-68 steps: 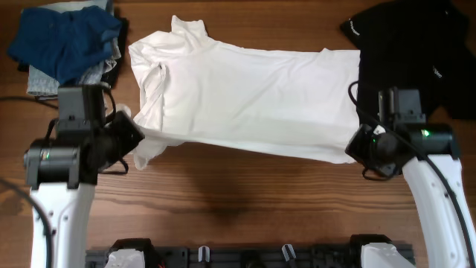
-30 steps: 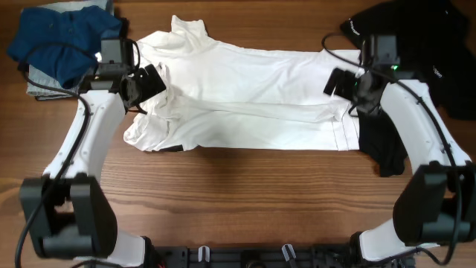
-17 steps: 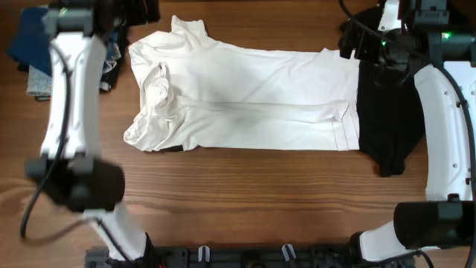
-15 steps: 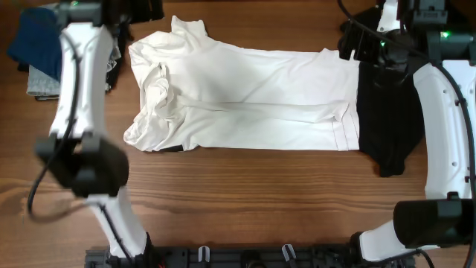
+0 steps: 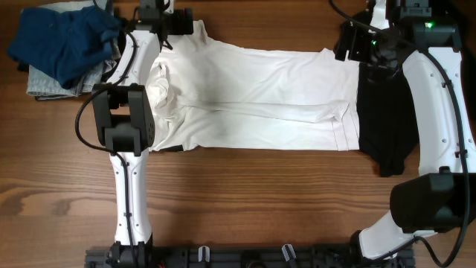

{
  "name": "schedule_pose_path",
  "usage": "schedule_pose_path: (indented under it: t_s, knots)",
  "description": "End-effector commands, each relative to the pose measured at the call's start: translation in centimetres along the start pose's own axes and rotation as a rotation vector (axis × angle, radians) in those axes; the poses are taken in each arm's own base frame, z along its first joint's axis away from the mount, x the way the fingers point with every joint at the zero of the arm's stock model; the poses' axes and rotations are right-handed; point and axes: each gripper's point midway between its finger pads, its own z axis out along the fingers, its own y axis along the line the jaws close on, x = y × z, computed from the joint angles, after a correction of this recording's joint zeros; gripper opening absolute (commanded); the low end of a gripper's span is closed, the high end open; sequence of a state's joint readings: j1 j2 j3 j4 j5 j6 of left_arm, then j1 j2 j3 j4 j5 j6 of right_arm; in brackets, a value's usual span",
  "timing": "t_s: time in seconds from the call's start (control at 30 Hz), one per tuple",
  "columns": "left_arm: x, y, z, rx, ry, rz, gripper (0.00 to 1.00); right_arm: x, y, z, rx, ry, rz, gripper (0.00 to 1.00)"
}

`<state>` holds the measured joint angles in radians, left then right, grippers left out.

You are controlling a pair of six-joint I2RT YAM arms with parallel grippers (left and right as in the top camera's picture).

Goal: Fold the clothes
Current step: 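Release the hem and move both grippers to the shirt's top edge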

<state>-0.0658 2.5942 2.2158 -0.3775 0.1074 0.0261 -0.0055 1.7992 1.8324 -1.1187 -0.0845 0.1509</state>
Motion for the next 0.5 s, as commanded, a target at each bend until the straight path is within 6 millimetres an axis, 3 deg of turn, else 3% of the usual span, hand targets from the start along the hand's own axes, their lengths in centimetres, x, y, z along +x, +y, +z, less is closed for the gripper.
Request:
schedule_pose_path:
  t_s: [0.0, 0.1, 0.2, 0.27, 0.3, 0.33, 0.47]
  knots:
    - [2.3, -0.9, 2.3, 0.025, 0.037, 0.029, 0.93, -0.3, 0.1, 0.4, 0.014, -0.003, -0.027, 0.96]
    - [1.9, -1.4, 2.4, 0.027, 0.017, 0.032, 0.90, -0.3, 0.1, 0.4, 0.014, -0.002, -0.028, 0.96]
    - [2.1, -1.5, 2.5, 0.029, 0.021, 0.026, 0.79, -0.3, 0.1, 0.4, 0.014, -0.002, -0.028, 0.96]
    - [2.0, -1.5, 2.5, 0.028, 0.017, 0.026, 0.63, -0.3, 0.1, 0.4, 0.013, -0.002, -0.028, 0.95]
    - [1.6, -1.5, 2.5, 0.029, 0.001, 0.027, 0.43, -0.3, 0.1, 0.4, 0.013, -0.002, -0.028, 0.95]
    - [1.0, -1.1, 2.5, 0.011, -0.024, 0.006, 0.33, -0.4, 0.1, 0.4, 0.013, -0.007, -0.028, 0.93]
    - [0.2, -0.2, 2.4, -0.022, -0.056, -0.019, 0.17, -0.4, 0.1, 0.4, 0.012, -0.008, -0.028, 0.89]
